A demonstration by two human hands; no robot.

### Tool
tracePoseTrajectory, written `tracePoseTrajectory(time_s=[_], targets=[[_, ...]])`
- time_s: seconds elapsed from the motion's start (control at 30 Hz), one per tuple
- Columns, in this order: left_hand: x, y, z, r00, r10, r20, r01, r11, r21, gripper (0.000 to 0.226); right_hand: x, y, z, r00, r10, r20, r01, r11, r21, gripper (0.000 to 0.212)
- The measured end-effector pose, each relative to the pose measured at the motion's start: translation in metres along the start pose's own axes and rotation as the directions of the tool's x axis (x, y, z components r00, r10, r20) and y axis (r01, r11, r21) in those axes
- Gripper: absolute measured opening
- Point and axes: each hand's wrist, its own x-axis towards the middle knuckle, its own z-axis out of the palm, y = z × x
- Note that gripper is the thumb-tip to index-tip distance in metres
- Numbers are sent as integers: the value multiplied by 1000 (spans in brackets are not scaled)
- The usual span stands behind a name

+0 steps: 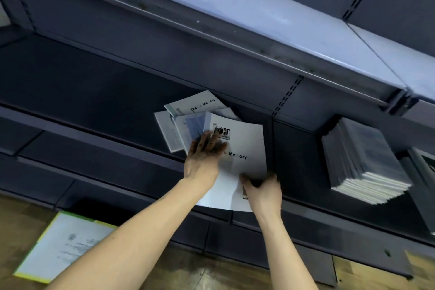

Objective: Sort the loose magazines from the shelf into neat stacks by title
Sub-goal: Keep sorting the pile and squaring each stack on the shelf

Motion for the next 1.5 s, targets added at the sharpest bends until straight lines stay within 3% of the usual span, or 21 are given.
tracePoseTrajectory(time_s=[0.13,0.27,0.4,0.5,0.57,0.67,0.77,1.1,1.5], targets=[[-6,-4,2,995,23,-94,-24,1000,-7,68,-16,0,-12,999,-19,49,16,997,69,48],[-10,-18,5,973,-102,-207,74,988,-139,52,-31,3,-15,992,11,124,-41,968,246,40],[-31,-15,1,959,-193,-207,162,974,-155,58,-40,1,-10,995,45,84,-74,919,387,33],[-51,-8,-2,967,-218,-135,199,970,-142,44,-44,-1,-11,996,60,66,-83,893,442,22],[-55,-9,-4,969,-218,-115,194,963,-186,38,-47,-2,-13,993,55,109,-100,873,477,28],[-53,-17,-9,969,-198,-149,160,959,-234,34,-53,-2,-17,977,46,208,-142,869,473,46],[-50,-29,-13,963,-172,-208,124,967,-223,30,-55,0,-20,979,65,193,-148,878,455,56],[-45,-12,-5,956,-40,-291,34,999,-24,41,-68,20,-59,979,203,21,-171,761,626,45],[-42,80,-3,953,161,-257,-137,985,107,44,-89,77,-143,965,254,-57,-124,640,758,35]])
